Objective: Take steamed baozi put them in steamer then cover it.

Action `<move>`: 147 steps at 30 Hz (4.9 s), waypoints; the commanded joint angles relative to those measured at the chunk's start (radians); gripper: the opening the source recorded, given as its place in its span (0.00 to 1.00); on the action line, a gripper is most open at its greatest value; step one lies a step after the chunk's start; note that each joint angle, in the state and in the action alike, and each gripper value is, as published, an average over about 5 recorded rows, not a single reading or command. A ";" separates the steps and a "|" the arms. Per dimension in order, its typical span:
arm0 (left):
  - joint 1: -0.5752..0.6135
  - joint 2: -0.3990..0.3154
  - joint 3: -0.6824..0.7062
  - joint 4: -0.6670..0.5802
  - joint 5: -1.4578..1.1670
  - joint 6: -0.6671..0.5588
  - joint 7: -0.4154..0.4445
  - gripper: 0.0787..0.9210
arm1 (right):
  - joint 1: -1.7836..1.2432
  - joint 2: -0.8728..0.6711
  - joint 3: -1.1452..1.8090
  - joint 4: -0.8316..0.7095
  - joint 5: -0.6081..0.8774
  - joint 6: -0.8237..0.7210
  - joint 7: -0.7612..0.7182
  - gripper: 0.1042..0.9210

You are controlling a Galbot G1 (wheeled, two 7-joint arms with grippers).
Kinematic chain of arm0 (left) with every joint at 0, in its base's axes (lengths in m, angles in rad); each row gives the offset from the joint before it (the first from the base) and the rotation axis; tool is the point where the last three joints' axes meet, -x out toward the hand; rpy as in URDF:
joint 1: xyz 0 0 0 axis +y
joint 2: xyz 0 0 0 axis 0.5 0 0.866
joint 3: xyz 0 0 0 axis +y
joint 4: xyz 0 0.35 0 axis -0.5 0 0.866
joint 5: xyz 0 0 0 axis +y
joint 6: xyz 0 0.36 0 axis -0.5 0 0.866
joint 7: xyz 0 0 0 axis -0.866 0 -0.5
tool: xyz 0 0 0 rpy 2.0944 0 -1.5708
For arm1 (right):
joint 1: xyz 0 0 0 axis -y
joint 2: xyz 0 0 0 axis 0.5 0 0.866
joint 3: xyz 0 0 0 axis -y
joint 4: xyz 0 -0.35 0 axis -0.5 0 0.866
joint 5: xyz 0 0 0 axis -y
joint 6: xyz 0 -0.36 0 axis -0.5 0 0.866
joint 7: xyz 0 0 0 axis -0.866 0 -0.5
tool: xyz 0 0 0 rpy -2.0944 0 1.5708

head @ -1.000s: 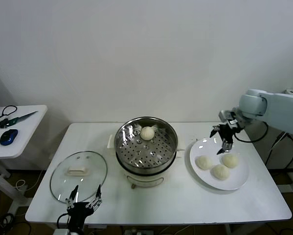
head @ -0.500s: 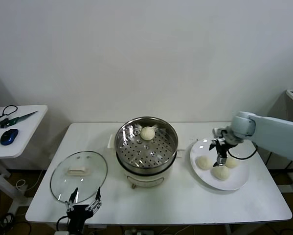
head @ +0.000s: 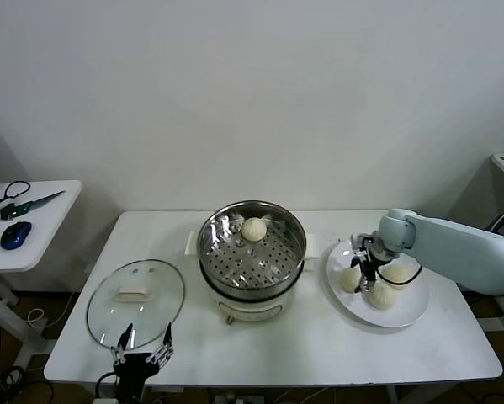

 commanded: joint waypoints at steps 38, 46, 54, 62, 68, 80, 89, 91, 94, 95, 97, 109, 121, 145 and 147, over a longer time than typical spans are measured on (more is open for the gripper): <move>0.007 0.005 0.000 -0.023 0.002 -0.007 -0.002 0.88 | 0.473 0.530 -0.207 0.259 0.558 -0.162 0.148 0.66; 0.012 0.004 0.000 -0.019 0.003 -0.015 -0.004 0.88 | 0.346 0.573 -0.196 0.167 0.494 -0.201 0.206 0.66; 0.012 0.005 0.002 -0.017 0.006 -0.017 -0.004 0.88 | 0.300 0.591 -0.180 0.112 0.458 -0.214 0.239 0.66; 0.013 0.001 0.005 -0.021 0.012 -0.017 -0.004 0.88 | 0.293 0.587 -0.158 0.096 0.448 -0.205 0.241 0.68; 0.018 -0.001 0.004 -0.024 0.016 -0.017 -0.005 0.88 | 0.363 0.537 -0.171 0.136 0.441 -0.154 0.171 0.84; 0.017 -0.007 0.008 -0.030 0.025 -0.015 -0.003 0.88 | 0.740 0.077 -0.379 0.297 0.410 0.077 -0.157 0.88; 0.002 -0.005 0.006 -0.019 0.016 -0.016 -0.004 0.88 | 0.705 -0.305 -0.533 0.373 0.136 0.173 -0.215 0.88; 0.001 -0.004 0.007 -0.018 0.015 -0.016 -0.003 0.88 | 0.616 -0.346 -0.484 0.362 0.069 0.171 -0.204 0.88; -0.001 -0.003 0.007 -0.018 0.016 -0.014 -0.003 0.88 | 0.449 -0.383 -0.354 0.336 -0.022 0.157 -0.186 0.88; -0.001 -0.003 0.006 -0.018 0.016 -0.014 -0.003 0.88 | 0.393 -0.388 -0.309 0.328 -0.042 0.152 -0.181 0.88; 0.000 -0.004 0.006 -0.018 0.016 -0.013 -0.002 0.88 | 0.291 -0.393 -0.227 0.311 -0.077 0.140 -0.174 0.88; 0.008 -0.012 0.003 -0.016 0.022 -0.013 -0.002 0.88 | -0.059 -0.304 0.060 0.223 -0.167 0.049 -0.062 0.88; 0.012 -0.009 0.002 -0.014 0.022 -0.014 -0.003 0.88 | -0.116 -0.232 0.151 0.170 -0.143 0.021 0.020 0.88; 0.018 -0.009 0.006 -0.020 0.025 -0.014 -0.003 0.88 | -0.064 -0.229 0.098 0.164 -0.095 0.021 -0.051 0.66; 0.019 -0.009 0.007 -0.018 0.025 -0.015 -0.003 0.88 | -0.031 -0.227 0.076 0.166 -0.090 0.027 -0.060 0.65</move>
